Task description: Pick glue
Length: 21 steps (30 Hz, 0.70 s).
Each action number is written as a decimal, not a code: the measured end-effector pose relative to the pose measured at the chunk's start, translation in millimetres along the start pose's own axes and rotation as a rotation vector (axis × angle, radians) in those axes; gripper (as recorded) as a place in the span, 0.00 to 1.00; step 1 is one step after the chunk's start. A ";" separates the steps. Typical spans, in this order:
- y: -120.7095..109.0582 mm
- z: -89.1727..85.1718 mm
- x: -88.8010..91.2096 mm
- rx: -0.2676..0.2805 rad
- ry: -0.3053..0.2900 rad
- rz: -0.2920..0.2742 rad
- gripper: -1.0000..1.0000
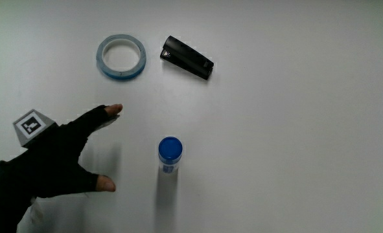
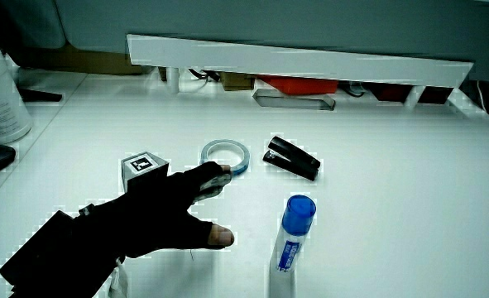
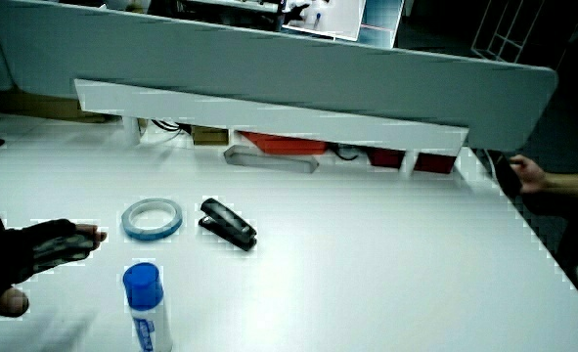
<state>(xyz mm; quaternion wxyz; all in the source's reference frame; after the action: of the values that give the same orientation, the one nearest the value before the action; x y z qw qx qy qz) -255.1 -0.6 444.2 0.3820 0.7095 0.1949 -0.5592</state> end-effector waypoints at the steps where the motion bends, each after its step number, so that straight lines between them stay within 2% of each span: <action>1: 1.7 -0.2 -5.0 -0.003 0.033 0.010 0.50; 2: 3.8 -1.1 -9.6 -0.004 0.057 0.017 0.50; 3: 6.7 -5.8 -4.6 -0.010 0.007 0.023 0.50; 6: 13.6 -12.1 -9.4 -0.021 0.032 0.019 0.50; 9: 20.3 -19.1 -10.6 -0.035 0.025 0.043 0.50; 10: 22.5 -20.5 -15.0 -0.036 0.040 0.057 0.50; 11: 25.6 -24.0 -14.1 -0.043 0.017 0.037 0.50; 12: 27.7 -27.0 -12.5 -0.051 0.029 0.073 0.50; 14: 33.0 -33.0 -8.9 -0.052 0.010 0.066 0.50; 15: 34.6 -34.0 -12.0 -0.051 0.030 0.095 0.50; 16: 38.1 -36.5 -10.0 -0.052 0.038 0.060 0.50; 17: 40.7 -38.8 -10.1 -0.055 0.026 0.055 0.50; 18: 43.0 -40.7 -9.7 -0.057 0.037 0.060 0.50; 19: 45.3 -43.2 -8.1 -0.062 0.012 0.051 0.50; 21: 50.2 -46.3 -11.5 -0.067 0.039 0.078 0.50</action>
<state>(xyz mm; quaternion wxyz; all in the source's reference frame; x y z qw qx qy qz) -193.3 4.6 475.2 0.4232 0.7141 0.1933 -0.5231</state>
